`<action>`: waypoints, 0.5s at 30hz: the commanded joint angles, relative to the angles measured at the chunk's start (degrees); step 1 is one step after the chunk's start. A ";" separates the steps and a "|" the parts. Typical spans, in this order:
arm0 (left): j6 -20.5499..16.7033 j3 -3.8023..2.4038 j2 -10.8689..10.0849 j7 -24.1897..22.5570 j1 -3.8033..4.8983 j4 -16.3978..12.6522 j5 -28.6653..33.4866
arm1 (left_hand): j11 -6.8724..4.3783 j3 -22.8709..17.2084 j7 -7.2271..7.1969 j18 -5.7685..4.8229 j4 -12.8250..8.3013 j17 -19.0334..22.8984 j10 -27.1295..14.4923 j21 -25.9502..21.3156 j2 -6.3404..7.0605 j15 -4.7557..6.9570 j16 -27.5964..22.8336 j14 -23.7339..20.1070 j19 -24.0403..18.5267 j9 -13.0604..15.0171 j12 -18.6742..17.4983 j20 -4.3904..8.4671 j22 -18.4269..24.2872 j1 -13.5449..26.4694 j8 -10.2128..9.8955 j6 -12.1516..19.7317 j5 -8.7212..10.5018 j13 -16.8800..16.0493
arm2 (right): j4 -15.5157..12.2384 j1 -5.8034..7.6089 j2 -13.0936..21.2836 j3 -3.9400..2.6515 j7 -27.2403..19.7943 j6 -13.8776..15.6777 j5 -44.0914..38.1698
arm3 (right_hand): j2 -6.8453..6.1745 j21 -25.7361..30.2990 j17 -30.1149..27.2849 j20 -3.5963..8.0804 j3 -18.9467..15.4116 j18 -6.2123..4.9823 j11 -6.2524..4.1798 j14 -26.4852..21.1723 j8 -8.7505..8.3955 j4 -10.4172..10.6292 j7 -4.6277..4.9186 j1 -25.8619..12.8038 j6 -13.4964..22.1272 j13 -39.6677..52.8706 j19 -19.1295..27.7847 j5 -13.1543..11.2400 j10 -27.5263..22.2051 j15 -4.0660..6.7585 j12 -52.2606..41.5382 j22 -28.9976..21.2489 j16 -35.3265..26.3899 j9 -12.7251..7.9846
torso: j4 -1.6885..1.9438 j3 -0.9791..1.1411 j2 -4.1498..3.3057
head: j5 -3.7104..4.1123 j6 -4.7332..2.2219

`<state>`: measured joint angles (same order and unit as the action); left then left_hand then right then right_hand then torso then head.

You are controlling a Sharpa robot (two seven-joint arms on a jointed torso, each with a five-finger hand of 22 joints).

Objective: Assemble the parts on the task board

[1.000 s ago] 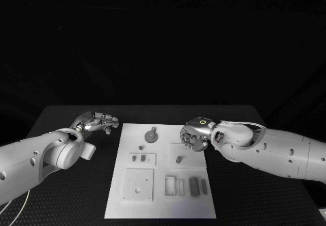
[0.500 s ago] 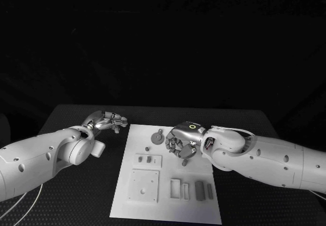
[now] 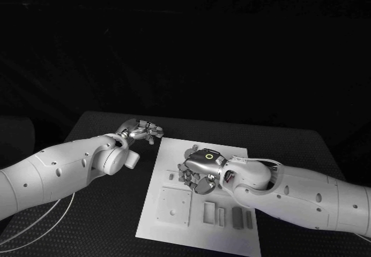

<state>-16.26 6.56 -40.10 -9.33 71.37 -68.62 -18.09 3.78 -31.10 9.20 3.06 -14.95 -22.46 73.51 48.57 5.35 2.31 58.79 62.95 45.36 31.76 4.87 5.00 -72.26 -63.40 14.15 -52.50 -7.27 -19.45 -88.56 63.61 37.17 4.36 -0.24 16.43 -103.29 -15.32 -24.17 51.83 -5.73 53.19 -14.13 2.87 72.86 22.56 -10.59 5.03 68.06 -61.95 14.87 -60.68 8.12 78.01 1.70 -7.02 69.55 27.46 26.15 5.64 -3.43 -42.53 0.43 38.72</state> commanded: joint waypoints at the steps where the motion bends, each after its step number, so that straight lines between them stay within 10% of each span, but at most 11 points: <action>1: -0.31 -0.04 0.23 -0.24 0.04 0.02 0.70 | 0.09 0.09 -0.05 -1.08 -0.09 -0.05 0.07 -0.33 0.08 -0.04 -0.22 0.47 0.33 -0.02 -0.29 2.75 0.04 0.55 -0.02 0.21 -0.24 -0.10 | 0.16 -0.42 -0.69 0.25 0.46 -0.25 -3.99 | 0.51 -0.37 0.07 -0.03 -0.25 -0.87 -0.02 0.26 -0.24 -0.04 0.14 -0.12 0.01 0.06 -0.37 0.19 0.25 0.05 0.38 0.08 -0.32 0.06 | 0.02 -0.04 -0.07 | -1.04 0.59; 15: 0.22 -0.03 0.55 -0.13 0.04 0.03 0.73 | 0.08 0.07 -0.08 -1.11 -0.04 -0.08 0.12 -0.40 0.07 -0.04 -0.29 0.47 0.32 -0.01 -0.28 2.75 0.03 0.55 0.06 0.17 -0.23 -0.14 | 0.25 -2.53 -2.51 2.48 0.46 -1.08 -5.39 | 0.57 -0.44 0.20 0.00 -0.38 -0.87 -0.04 0.38 -0.25 -0.23 0.13 -0.17 -0.03 0.17 -0.47 0.47 0.33 0.08 0.40 0.11 -0.41 0.16 | -0.06 0.05 -0.08 | -2.33 1.86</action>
<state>-16.28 6.57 -39.72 -9.18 71.36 -68.47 -17.82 3.78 -31.10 9.20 3.06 -14.95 -22.45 73.51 48.58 5.35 2.31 58.79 62.95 45.36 31.77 4.87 5.00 -72.26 -63.40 14.15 -52.50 -7.27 -19.50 -88.39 61.26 34.76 6.83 0.10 16.21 -107.03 -15.39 -24.39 51.97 -5.73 53.04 -13.91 2.87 72.96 22.56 -10.75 5.04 68.01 -61.94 14.99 -60.68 8.21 78.01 1.61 -7.01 69.63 27.23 26.25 5.60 -3.40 -42.62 -1.65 40.33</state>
